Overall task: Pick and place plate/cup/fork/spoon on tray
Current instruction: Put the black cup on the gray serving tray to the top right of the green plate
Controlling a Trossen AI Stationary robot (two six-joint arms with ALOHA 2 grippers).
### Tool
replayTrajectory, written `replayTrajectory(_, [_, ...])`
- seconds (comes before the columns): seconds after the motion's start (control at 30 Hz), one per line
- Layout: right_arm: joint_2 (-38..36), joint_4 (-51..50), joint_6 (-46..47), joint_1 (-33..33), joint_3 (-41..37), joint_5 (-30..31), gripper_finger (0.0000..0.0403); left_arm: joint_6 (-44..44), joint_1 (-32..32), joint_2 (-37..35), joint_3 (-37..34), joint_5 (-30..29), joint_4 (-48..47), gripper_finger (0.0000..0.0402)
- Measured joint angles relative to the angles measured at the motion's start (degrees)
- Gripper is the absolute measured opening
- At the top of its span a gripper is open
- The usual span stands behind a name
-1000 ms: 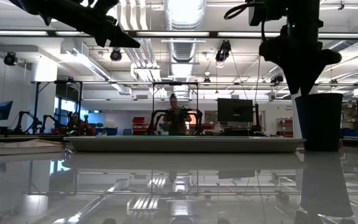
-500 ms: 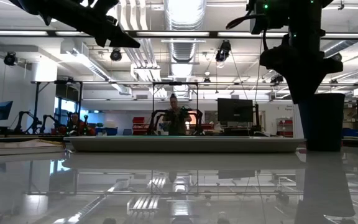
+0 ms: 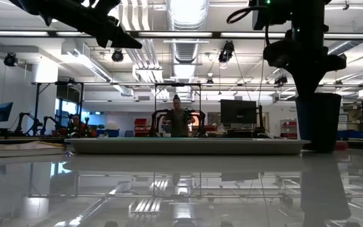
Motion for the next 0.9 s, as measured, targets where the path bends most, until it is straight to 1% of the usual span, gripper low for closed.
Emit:
replayTrajectory(0.1, [0.00,-3.45,-0.75,-0.02,3.05,0.53,0.0009,-0.01,0.00,0.00,-0.02,0.00,0.02,0.0000])
replayTrajectory(0.23, [-0.02,-6.95,-1.87,-0.02,8.18,4.01,0.0009,0.04,0.00,0.00,-0.10,0.00,0.00,0.0000])
replayTrajectory(0.4, [0.33,-7.20,-5.08,-0.57,13.73,7.22,0.0009,0.07,0.00,0.02,-0.11,0.00,0.04,0.0000])
replayTrajectory(0.47, [1.25,-7.20,-7.18,-1.42,15.84,7.56,0.0009,0.07,-0.01,0.02,-0.11,0.00,0.06,0.0000])
replayTrajectory(0.6, [4.96,-7.13,-13.23,-3.80,20.49,8.95,0.0009,0.09,-0.01,0.02,-0.11,0.00,0.06,0.0000])
replayTrajectory(0.9, [18.31,-7.29,-32.49,-11.94,31.40,9.08,0.0009,0.09,-0.02,0.02,-0.11,0.00,0.06,0.0000])
